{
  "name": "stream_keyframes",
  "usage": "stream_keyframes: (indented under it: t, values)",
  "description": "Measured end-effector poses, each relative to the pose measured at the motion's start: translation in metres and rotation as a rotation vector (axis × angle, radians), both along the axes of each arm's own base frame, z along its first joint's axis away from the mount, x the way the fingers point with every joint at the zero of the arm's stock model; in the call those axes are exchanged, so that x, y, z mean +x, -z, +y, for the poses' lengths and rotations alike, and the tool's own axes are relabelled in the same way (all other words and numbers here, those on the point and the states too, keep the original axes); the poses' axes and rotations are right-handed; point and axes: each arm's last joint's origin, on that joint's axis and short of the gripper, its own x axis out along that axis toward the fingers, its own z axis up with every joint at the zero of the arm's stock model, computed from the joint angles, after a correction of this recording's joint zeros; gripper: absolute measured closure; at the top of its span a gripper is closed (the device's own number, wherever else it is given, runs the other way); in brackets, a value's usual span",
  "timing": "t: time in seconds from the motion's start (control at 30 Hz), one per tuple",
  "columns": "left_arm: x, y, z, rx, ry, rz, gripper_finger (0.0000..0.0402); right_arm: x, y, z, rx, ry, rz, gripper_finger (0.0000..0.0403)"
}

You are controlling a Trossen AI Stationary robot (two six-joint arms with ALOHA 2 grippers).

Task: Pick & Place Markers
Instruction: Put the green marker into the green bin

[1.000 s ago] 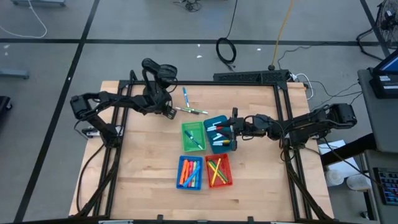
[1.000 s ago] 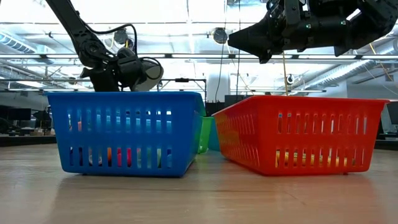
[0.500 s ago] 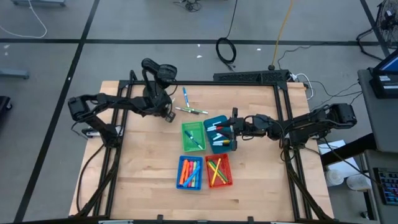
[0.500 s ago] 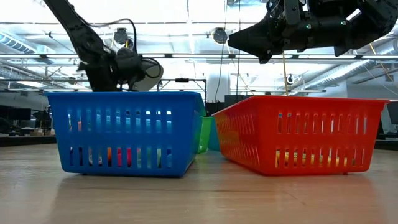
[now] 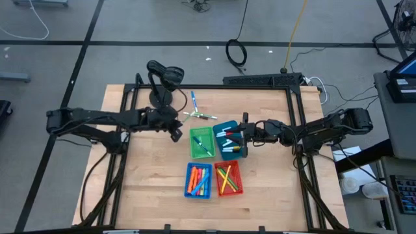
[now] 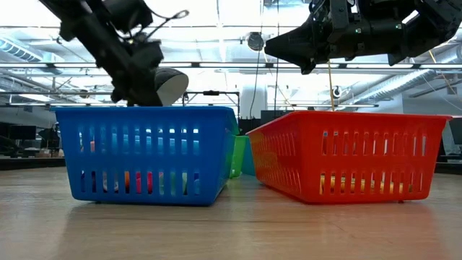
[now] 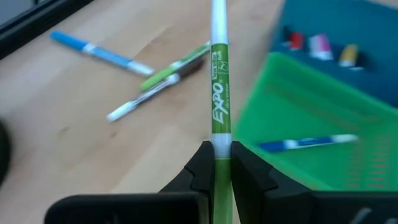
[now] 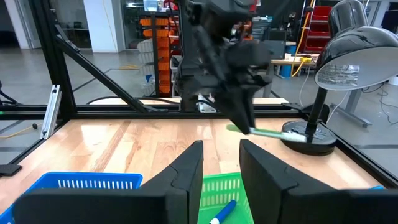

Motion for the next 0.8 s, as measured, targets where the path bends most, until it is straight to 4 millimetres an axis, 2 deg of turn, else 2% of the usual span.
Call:
stream_keyframes:
  t: [0.2, 0.27, 0.43, 0.53, 0.7, 0.8]
  values:
    - [0.009, -0.011, -0.031, -0.023, 0.097, -0.133, 0.0370, 0.000, 0.000, 0.000, 0.000, 0.000, 0.002, 0.0312]
    - [0.018, -0.011, -0.042, -0.053, 0.117, -0.191, 0.0370, 0.000, 0.000, 0.000, 0.000, 0.000, 0.001, 0.0312]
    - [0.042, 0.004, -0.070, -0.101, 0.177, -0.270, 0.0370, 0.000, -0.001, 0.000, 0.000, 0.000, -0.006, 0.0312]
    - [0.054, 0.019, -0.084, -0.060, 0.150, -0.288, 0.0370, 0.000, -0.001, 0.000, 0.000, 0.000, -0.006, 0.0312]
    - [0.066, 0.027, -0.093, -0.058, 0.151, -0.357, 0.0369, 0.000, -0.001, 0.000, 0.000, 0.000, -0.006, 0.0312]
    - [0.067, 0.030, -0.092, -0.034, 0.111, -0.349, 0.0351, 0.000, -0.001, 0.000, 0.000, 0.000, -0.006, 0.0312]
